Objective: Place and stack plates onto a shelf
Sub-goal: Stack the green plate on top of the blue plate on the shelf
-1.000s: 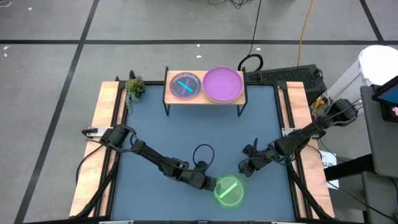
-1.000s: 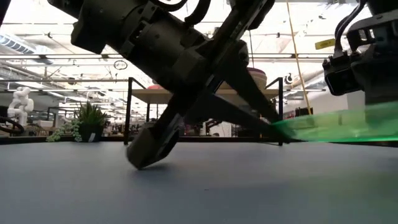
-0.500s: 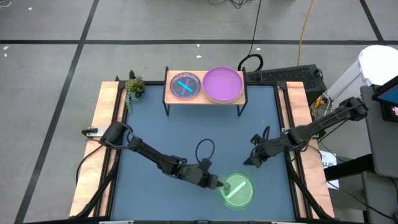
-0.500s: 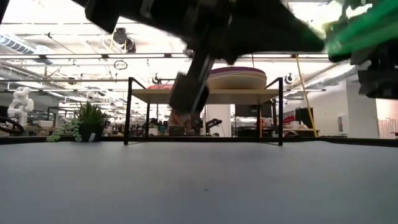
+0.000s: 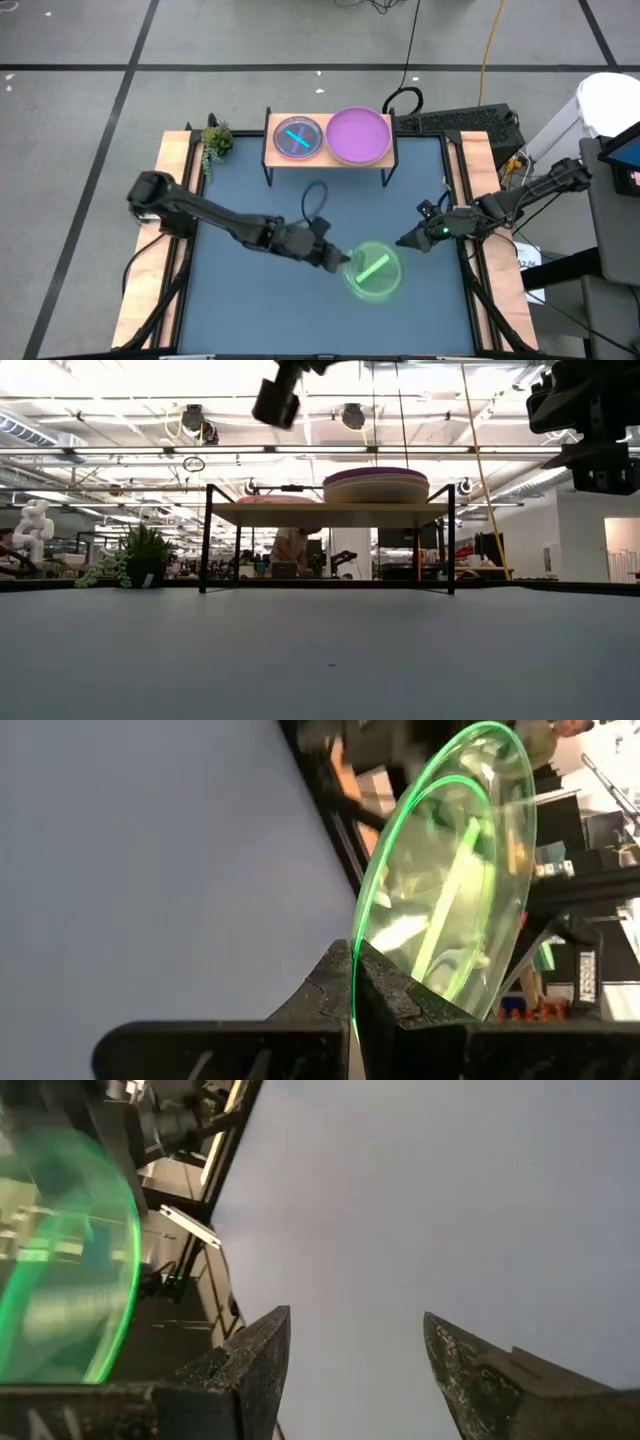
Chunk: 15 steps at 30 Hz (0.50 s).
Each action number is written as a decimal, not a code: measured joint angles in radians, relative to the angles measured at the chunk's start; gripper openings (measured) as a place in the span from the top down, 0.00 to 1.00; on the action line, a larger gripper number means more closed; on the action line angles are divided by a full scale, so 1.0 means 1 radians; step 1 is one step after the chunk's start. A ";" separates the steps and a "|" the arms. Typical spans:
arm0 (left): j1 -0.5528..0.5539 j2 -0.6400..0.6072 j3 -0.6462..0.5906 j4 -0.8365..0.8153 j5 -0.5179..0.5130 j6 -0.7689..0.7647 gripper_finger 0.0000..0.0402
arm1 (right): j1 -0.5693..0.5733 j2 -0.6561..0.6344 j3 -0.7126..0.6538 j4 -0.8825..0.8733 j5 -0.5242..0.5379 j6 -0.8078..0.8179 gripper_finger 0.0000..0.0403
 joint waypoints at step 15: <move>0.250 -0.326 0.000 -0.337 0.024 0.179 1.00 | 0.000 0.000 0.000 0.058 -0.004 -0.019 0.65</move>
